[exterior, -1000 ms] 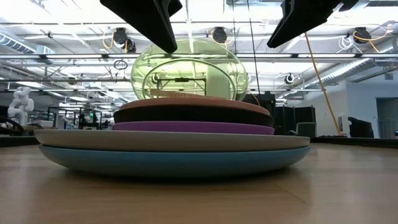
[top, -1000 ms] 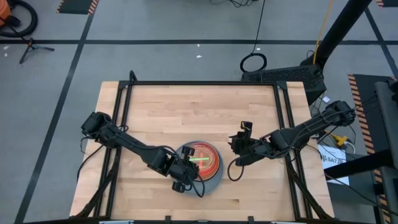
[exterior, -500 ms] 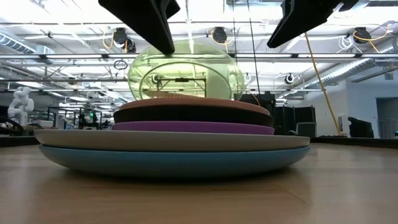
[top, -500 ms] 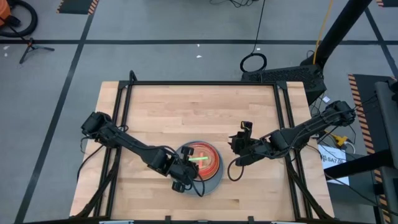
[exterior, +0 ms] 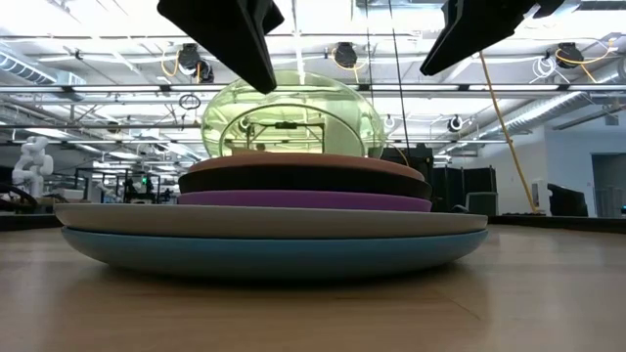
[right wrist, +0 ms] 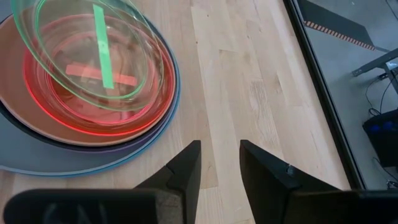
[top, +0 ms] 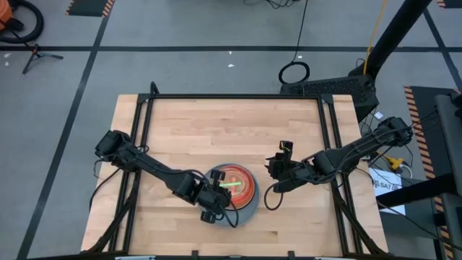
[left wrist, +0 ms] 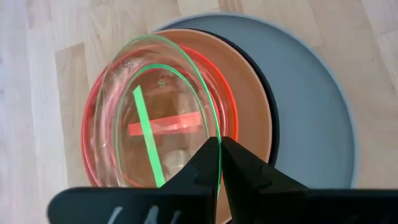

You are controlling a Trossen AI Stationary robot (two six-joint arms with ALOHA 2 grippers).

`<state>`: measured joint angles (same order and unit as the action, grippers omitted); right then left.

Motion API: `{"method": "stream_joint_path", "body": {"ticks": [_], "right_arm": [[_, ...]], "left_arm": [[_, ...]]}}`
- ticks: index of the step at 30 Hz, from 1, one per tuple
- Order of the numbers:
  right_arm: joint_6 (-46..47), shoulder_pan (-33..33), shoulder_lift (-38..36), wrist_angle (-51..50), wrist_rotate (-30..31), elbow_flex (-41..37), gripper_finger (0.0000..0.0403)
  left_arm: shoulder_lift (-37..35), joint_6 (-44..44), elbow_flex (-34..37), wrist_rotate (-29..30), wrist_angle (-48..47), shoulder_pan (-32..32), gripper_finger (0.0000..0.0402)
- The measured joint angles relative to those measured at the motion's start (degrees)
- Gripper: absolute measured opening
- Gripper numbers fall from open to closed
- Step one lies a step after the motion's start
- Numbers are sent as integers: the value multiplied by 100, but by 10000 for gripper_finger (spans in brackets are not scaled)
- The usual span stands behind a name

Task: Stack plastic plates
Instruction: Stack the green transparent plate on top of the red transparent plate, then return to Home Position

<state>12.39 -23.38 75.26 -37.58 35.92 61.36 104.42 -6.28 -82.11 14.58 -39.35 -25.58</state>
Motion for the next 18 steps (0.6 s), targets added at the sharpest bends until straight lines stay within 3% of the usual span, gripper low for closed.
{"method": "stream_joint_path", "body": {"ticks": [8, 18], "right_arm": [[-1, 0, 0, 0, 0, 0, 102], [-1, 0, 0, 0, 0, 0, 102]], "left_arm": [[0, -20, 0, -197, 0, 0, 37], [0, 149, 0, -115, -10, 27, 167]]}}
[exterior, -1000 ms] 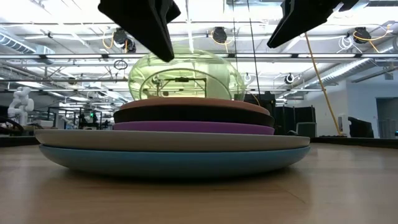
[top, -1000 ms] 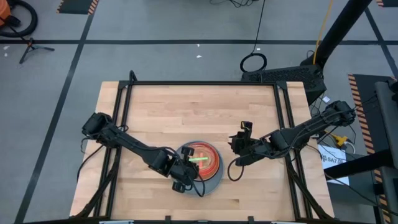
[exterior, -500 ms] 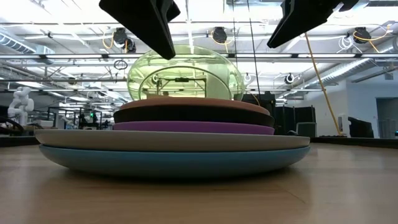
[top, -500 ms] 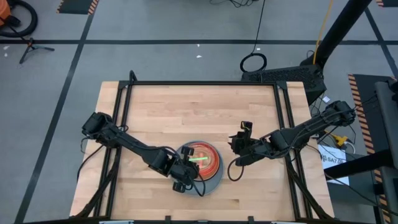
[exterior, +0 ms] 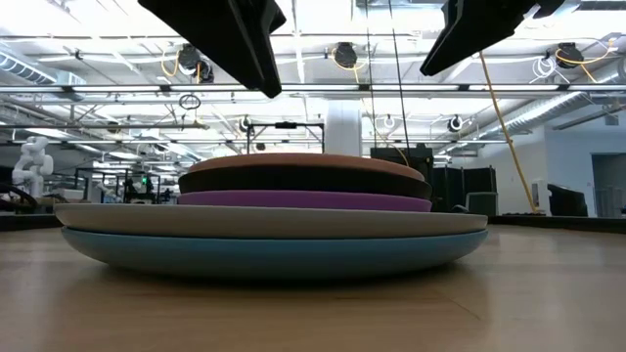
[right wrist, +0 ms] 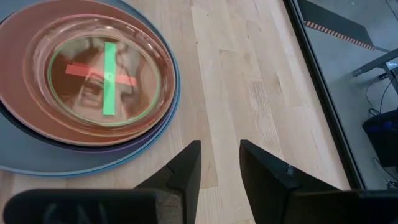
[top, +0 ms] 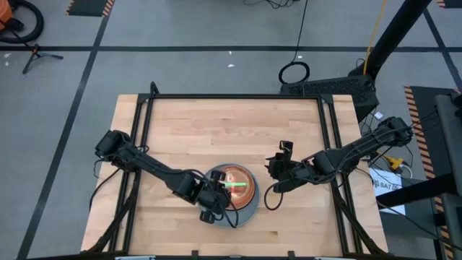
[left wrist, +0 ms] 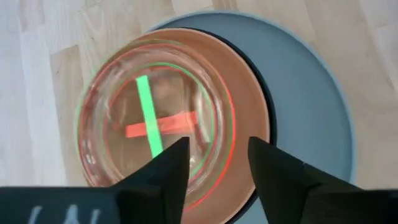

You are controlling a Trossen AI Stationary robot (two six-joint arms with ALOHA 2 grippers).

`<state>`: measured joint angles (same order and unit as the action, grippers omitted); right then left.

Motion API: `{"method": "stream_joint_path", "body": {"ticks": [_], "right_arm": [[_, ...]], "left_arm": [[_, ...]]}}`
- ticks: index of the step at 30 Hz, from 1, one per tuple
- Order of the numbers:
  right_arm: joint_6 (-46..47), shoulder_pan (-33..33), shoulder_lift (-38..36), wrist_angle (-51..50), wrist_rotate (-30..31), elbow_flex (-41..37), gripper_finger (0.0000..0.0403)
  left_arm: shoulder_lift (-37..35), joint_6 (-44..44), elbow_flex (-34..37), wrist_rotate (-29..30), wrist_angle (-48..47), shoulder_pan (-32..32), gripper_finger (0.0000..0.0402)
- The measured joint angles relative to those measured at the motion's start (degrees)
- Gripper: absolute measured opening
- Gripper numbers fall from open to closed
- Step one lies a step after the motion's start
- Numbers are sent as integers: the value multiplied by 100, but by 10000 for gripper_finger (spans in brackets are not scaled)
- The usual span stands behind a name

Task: Stack plastic plates
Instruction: Return to Home Position

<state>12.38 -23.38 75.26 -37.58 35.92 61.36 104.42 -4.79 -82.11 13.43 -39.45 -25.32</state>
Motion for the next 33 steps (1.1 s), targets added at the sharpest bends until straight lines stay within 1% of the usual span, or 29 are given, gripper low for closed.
{"method": "stream_joint_path", "body": {"ticks": [3, 9, 12, 15, 18, 20, 22, 27, 31, 33], "right_arm": [[0, 2, 0, -2, -1, 0, 102], [-177, -122, 0, -4, 33, 0, 102], [-315, -335, 2, 72, 326, -1, 102], [-650, -541, -96, 504, 474, -190, 102], [-1111, -678, -334, 1150, 450, -509, 102], [-1340, -700, -555, 1546, 444, -731, 102], [-1481, -742, -821, 1836, 415, -978, 102], [-1888, -752, -1610, 2775, 120, -1733, 102], [-2077, -739, -2289, 3445, 126, -2403, 102], [-2098, -701, -2633, 3757, 129, -2699, 102]], "left_arm": [[0, 168, 0, 8, -69, 26, 178], [-29, 432, 0, 85, -348, 2, 179], [-166, 508, -5, 295, -461, -65, 179], [-413, 613, 128, 411, -478, -159, 179], [-844, 752, 511, 428, 13, -184, 179], [-1222, 747, 918, 426, 214, -202, 179], [-1585, 758, 1304, 429, 650, -204, 179], [-2571, 772, 2208, 473, 1267, -158, 179], [-3335, 804, 2775, 542, 1480, -83, 179], [-3728, 787, 3036, 648, 1438, -45, 179]]}}
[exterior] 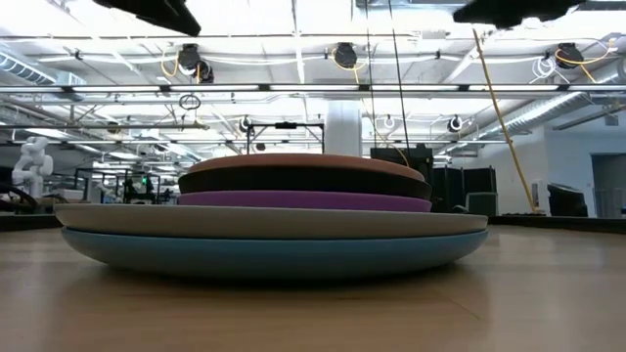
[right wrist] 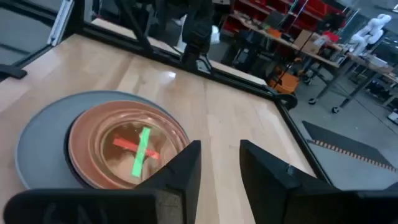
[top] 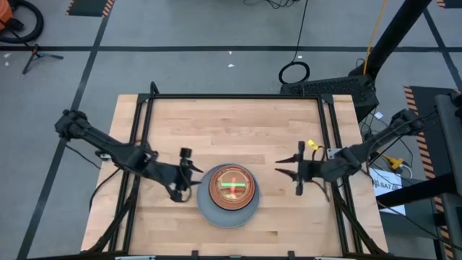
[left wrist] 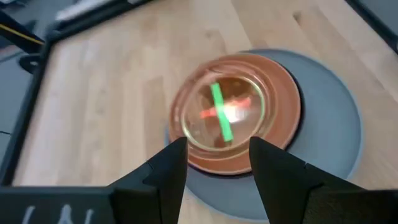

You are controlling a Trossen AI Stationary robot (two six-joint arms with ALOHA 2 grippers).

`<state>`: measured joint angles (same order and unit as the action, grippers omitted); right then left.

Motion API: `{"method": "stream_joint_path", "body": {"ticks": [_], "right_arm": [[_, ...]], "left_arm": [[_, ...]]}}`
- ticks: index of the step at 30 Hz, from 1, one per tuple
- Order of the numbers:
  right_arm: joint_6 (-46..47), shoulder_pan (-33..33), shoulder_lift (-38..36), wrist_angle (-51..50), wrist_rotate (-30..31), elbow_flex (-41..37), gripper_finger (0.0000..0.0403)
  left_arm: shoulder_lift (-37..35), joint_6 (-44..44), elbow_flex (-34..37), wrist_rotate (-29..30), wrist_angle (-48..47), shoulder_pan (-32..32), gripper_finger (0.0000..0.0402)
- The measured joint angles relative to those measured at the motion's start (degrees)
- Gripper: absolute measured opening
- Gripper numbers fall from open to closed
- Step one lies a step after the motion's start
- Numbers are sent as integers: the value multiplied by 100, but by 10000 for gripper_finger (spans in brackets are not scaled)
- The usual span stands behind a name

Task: Stack plastic plates
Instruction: Return to Home Position

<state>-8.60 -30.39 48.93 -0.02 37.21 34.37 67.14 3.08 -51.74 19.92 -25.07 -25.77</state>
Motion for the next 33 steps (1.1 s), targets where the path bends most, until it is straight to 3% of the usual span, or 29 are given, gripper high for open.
{"method": "stream_joint_path", "body": {"ticks": [14, 33], "right_arm": [[-111, 91, -2241, 596, 8, -1532, 102], [-108, 104, -4228, 178, 24, -2230, 102]], "left_arm": [[-2628, 107, 1814, 274, 711, 532, 179], [-5452, -47, 3340, 283, 861, 1481, 179]]}}
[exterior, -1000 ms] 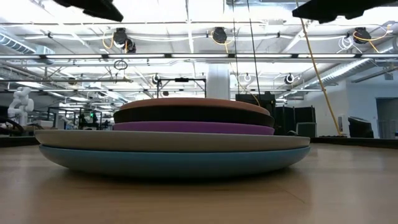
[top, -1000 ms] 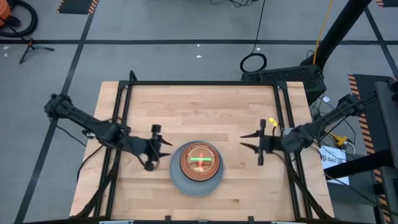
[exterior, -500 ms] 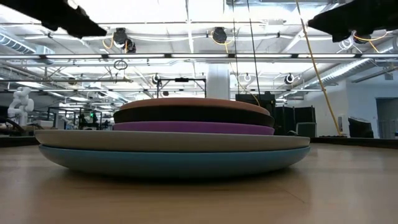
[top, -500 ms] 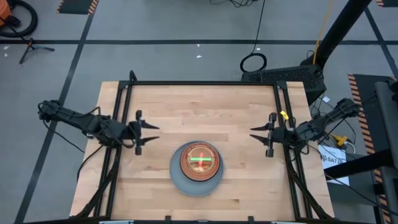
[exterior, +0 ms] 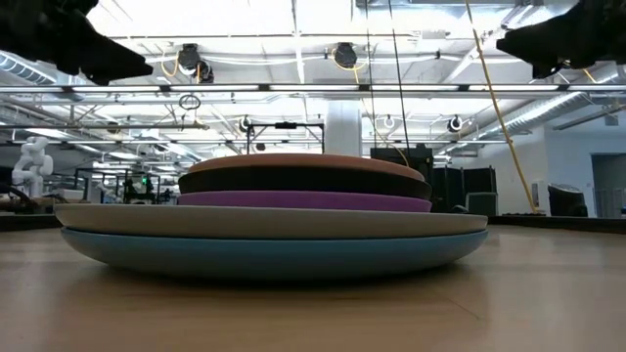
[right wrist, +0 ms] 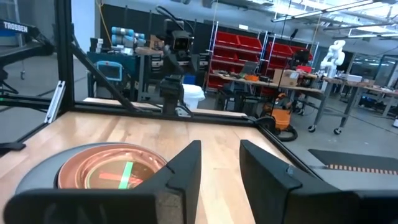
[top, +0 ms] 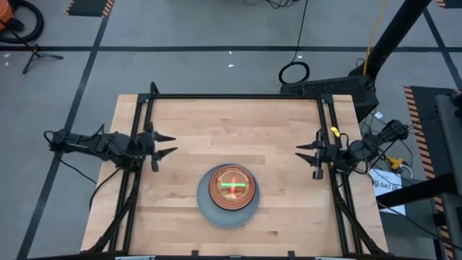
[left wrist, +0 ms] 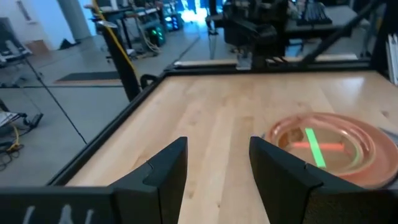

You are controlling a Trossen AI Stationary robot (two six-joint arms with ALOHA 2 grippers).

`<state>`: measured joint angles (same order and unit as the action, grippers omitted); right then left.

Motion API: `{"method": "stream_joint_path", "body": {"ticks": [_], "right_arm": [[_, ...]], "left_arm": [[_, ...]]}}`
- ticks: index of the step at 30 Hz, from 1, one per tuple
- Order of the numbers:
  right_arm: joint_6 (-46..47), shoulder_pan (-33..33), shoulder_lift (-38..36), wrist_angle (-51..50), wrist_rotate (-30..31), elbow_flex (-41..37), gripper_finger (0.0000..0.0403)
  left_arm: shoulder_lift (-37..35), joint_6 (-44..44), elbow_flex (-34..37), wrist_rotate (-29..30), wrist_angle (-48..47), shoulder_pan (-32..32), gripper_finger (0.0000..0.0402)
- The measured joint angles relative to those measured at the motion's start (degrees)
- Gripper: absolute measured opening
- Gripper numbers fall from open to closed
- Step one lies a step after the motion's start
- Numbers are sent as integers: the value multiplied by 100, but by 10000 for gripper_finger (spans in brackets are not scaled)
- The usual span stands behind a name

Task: Stack plastic plates
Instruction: Return to Home Position

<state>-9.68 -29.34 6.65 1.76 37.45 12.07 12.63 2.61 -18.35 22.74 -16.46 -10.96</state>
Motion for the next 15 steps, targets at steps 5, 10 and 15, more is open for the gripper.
{"method": "stream_joint_path", "body": {"ticks": [5, 10, 15], "right_arm": [[131, 0, -349, -394, 33, -8, 102], [160, 0, -604, -676, 28, -8, 102], [204, 0, -653, -833, 15, -8, 102]], "left_arm": [[-326, -72, 92, -1, 19, 183, 179], [-381, -111, 92, -2, 24, 366, 179], [-379, -172, 92, -2, 6, 492, 179]]}}
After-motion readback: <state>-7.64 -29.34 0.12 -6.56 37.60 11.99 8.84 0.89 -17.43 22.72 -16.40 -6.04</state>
